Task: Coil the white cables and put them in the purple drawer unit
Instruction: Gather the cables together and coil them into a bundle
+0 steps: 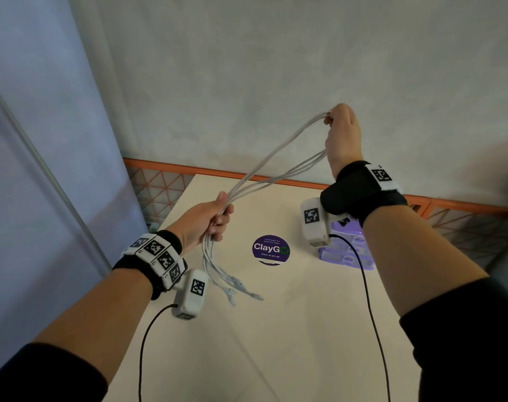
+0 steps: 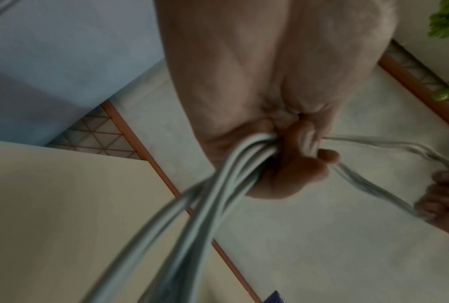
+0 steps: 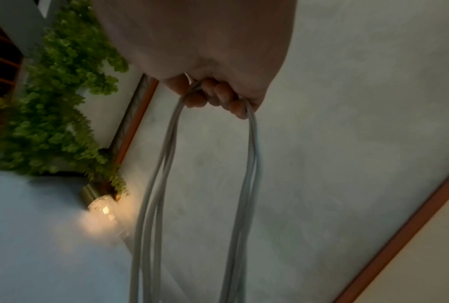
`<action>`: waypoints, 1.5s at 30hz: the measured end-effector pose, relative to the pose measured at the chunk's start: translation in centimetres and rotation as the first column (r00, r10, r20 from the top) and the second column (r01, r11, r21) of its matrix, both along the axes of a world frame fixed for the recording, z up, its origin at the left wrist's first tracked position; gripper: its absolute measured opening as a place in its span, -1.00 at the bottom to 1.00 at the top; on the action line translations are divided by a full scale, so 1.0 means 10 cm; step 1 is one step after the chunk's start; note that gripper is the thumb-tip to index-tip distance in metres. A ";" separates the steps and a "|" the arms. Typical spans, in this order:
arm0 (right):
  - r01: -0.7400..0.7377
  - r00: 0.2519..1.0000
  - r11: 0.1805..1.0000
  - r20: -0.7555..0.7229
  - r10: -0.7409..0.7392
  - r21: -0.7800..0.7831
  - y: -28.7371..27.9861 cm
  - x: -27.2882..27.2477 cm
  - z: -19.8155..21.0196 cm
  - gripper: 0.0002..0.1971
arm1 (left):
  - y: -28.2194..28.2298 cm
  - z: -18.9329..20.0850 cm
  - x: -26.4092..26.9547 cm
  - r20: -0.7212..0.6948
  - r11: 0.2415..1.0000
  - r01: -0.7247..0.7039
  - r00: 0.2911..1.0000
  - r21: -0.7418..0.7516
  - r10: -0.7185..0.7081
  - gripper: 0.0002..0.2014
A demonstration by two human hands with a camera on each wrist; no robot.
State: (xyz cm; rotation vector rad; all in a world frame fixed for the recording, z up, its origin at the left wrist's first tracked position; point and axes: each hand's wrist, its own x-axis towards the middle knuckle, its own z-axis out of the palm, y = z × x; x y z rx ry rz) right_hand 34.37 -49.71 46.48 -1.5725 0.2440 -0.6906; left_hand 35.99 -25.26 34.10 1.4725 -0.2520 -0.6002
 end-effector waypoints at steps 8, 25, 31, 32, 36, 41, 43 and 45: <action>0.064 0.988 0.991 -0.144 -0.047 0.115 -0.15 -0.03 -0.48 -0.78 | 0.10 0.05 0.04 0.116 0.993 -0.099 0.989 0.063 0.092 -0.62; -0.111 0.984 0.981 -0.124 0.131 0.157 -0.12 0.03 -0.27 -0.90 | 0.12 -0.26 -0.16 0.183 0.950 0.041 0.978 0.310 -0.102 -0.68; -0.061 0.988 0.971 -0.127 0.092 0.229 -0.12 0.10 -0.18 -0.80 | 0.11 -0.23 -0.17 0.118 0.972 0.007 0.992 0.233 -0.036 -0.71; -0.056 0.986 0.969 -0.142 0.092 0.240 -0.12 0.11 -0.19 -0.79 | 0.11 -0.22 -0.17 0.111 0.975 -0.002 0.994 0.220 -0.023 -0.72; -0.011 0.970 0.977 -0.236 0.063 0.213 -0.14 0.08 -0.32 -0.70 | 0.13 -0.15 -0.12 0.091 0.980 -0.084 0.993 0.179 0.069 -0.66; -0.050 0.863 0.965 -0.498 -0.088 -0.258 -0.11 0.06 -0.67 -0.62 | 0.17 -0.12 0.05 0.376 0.838 -0.331 0.912 0.435 0.165 -0.60; -0.149 0.796 0.903 -0.591 -0.132 -0.403 0.00 -0.01 -0.82 -0.55 | 0.17 -0.09 0.09 0.500 0.752 -0.424 0.854 0.505 0.145 -0.59; -0.302 0.750 0.809 -0.650 -0.125 -0.503 0.12 -0.09 -0.96 -0.42 | 0.13 -0.02 0.10 0.550 0.706 -0.449 0.829 0.547 0.100 -0.57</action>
